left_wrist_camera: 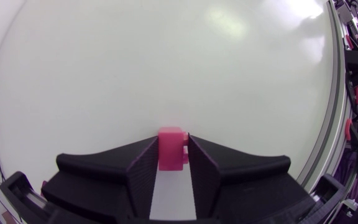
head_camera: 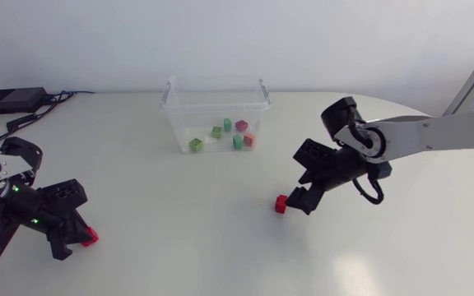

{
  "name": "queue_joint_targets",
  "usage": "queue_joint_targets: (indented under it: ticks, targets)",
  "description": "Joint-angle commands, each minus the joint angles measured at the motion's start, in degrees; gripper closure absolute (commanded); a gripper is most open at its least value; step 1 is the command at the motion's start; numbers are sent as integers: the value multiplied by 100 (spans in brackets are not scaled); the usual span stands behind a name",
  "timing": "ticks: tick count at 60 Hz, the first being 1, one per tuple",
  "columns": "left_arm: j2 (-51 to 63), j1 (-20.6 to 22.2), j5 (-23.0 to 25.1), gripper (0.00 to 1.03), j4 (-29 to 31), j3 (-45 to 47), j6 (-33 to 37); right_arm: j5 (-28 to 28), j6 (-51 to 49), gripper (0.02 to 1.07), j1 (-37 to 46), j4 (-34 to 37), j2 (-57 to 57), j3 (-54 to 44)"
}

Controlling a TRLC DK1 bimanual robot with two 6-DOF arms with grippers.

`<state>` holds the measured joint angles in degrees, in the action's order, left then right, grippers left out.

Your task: Place the duplo bricks in the container

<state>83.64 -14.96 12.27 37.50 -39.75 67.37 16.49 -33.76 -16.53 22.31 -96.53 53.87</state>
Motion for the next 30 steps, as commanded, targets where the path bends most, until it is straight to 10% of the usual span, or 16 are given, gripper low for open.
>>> queue_joint_targets:
  ticks: [1, 30]
  targets:
    - [-216, 81, 153, 85, 109, -33, 162, 30, -272, 7, -87, 2, -287, 124]
    - [-524, 986, 750, 85, 671, -1184, -585, 117, -711, 23, -377, 266, -929, 502]
